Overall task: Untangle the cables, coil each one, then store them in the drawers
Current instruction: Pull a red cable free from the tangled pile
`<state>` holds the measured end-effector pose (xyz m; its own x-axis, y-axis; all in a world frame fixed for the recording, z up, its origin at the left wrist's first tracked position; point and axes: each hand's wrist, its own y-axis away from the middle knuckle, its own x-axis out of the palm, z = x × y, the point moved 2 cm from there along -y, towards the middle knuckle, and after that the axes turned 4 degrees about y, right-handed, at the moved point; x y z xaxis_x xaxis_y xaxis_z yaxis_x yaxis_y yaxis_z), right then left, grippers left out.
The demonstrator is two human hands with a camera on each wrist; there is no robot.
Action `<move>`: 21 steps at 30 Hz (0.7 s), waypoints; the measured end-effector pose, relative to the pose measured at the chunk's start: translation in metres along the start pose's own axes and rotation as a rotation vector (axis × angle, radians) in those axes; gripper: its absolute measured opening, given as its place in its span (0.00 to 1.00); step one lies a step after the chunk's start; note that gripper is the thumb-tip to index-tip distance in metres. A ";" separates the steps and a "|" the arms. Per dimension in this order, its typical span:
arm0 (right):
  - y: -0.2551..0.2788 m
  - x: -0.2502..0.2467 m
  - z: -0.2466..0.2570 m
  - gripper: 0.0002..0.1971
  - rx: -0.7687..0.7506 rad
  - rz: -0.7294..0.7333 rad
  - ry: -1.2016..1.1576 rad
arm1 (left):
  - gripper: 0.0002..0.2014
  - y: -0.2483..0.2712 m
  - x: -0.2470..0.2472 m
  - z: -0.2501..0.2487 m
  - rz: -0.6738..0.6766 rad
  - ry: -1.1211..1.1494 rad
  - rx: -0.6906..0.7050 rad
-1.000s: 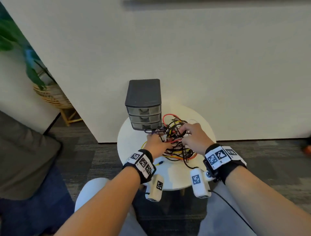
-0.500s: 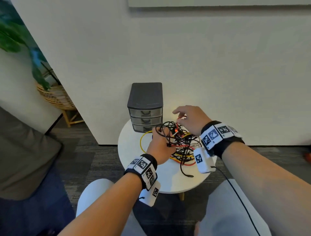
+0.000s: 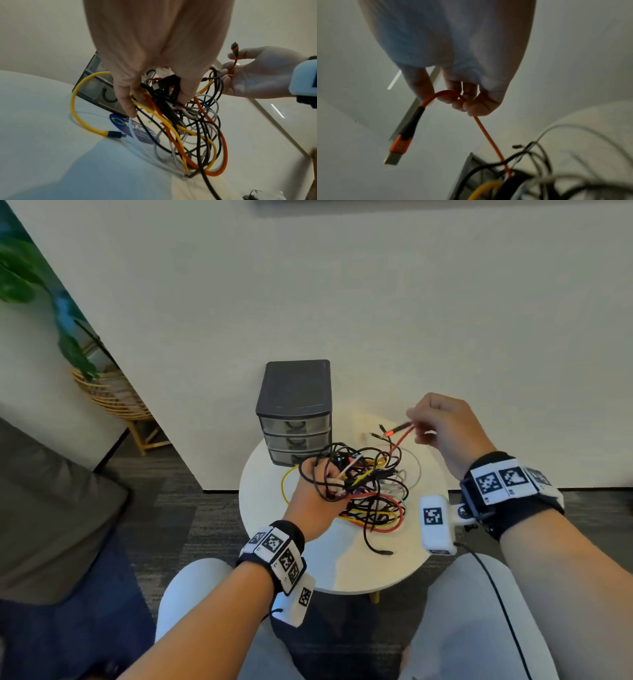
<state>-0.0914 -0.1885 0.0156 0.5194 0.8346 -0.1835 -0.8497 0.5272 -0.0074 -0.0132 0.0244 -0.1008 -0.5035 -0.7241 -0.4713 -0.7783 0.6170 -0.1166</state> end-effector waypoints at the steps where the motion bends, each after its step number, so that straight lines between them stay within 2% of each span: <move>1: 0.001 -0.006 -0.003 0.10 0.003 -0.013 0.119 | 0.15 0.003 0.001 -0.002 -0.020 0.000 0.019; 3: 0.001 -0.016 -0.011 0.11 0.048 -0.044 0.301 | 0.16 0.008 0.000 -0.008 -0.071 -0.055 0.055; 6: 0.004 -0.026 -0.025 0.13 0.130 -0.032 0.390 | 0.16 0.013 0.000 -0.014 -0.085 -0.077 0.124; 7: 0.006 -0.027 -0.026 0.12 0.150 -0.003 0.433 | 0.19 0.014 -0.001 -0.015 -0.086 -0.055 0.119; 9: 0.011 -0.026 -0.030 0.09 0.183 0.101 0.557 | 0.30 0.017 -0.001 -0.017 -0.083 0.102 0.016; 11: 0.018 -0.020 -0.034 0.07 0.195 0.189 0.628 | 0.35 0.018 -0.001 -0.022 -0.053 0.233 -0.028; 12: 0.020 -0.017 -0.036 0.07 0.189 0.211 0.653 | 0.36 0.018 0.000 -0.022 -0.048 0.222 -0.030; 17: 0.028 -0.006 -0.055 0.11 0.150 0.185 0.632 | 0.32 0.019 0.002 -0.028 -0.073 0.364 -0.071; 19: 0.030 -0.006 -0.062 0.11 0.137 0.181 0.604 | 0.33 0.023 0.002 -0.029 -0.045 0.342 -0.055; 21: 0.028 -0.005 -0.066 0.11 0.113 0.194 0.618 | 0.36 0.022 0.001 -0.025 -0.011 0.230 -0.008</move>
<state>-0.1241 -0.1883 -0.0490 0.1817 0.6887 -0.7019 -0.8904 0.4182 0.1798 -0.0405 0.0299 -0.0818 -0.5669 -0.7823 -0.2584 -0.7864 0.6073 -0.1132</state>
